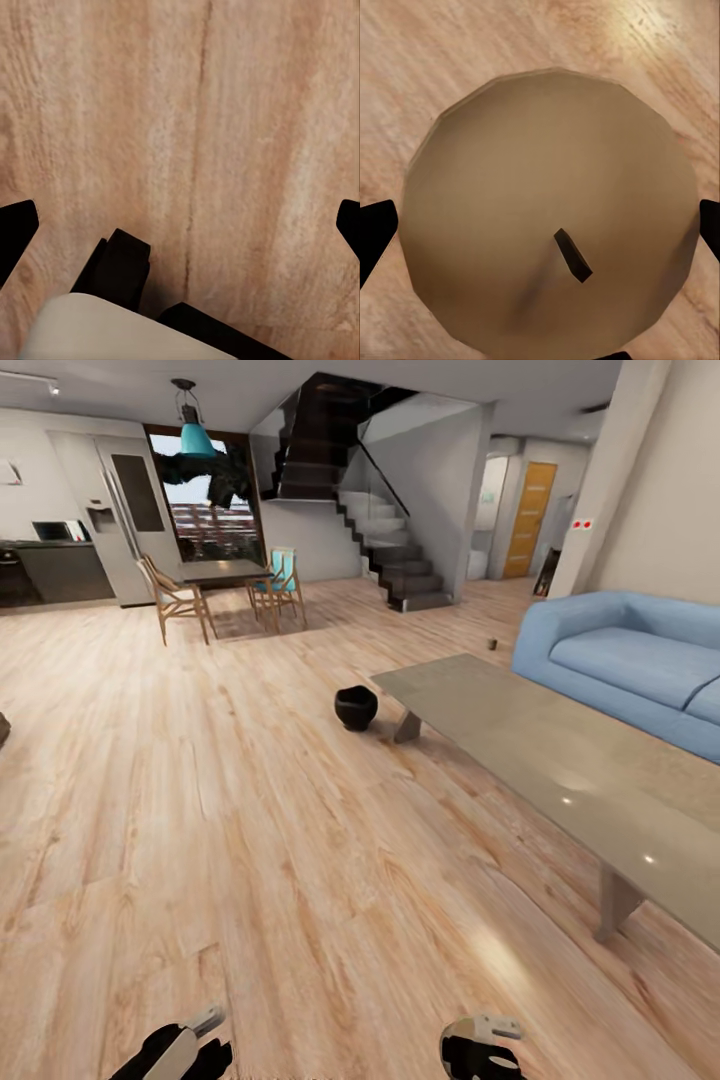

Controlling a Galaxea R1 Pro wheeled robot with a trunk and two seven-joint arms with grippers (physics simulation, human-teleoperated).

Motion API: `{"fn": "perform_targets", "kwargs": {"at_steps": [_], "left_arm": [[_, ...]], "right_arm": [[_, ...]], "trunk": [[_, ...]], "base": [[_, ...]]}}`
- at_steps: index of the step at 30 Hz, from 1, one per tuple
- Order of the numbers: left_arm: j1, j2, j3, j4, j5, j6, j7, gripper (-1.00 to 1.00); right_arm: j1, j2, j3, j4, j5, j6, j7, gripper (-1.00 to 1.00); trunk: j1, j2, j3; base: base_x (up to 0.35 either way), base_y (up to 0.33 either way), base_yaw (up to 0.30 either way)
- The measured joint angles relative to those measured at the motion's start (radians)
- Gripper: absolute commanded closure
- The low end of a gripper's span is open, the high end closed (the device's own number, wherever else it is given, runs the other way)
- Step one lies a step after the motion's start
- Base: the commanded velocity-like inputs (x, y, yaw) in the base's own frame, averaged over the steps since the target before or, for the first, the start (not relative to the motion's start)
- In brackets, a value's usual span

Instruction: Place each of the two pumpkins and all three candles from the living room inside a cabinet in the living room (use any cabinet), then make sure every cabinet is closed, and position the cauldron so it is next to a table in the living room.

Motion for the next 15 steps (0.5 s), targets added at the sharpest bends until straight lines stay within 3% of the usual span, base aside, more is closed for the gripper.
{"fn": "perform_targets", "kwargs": {"at_steps": [15], "left_arm": [[0.0, 0.0, 0.0, 0.0, 0.004, -0.001, -0.001, -1.0]], "right_arm": [[0.0, 0.0, 0.0, 0.0, 0.0, -0.001, 0.0, 1.0]], "trunk": [[0.0, 0.0, -0.008]], "base": [[0.0, 0.0, 0.275]]}}
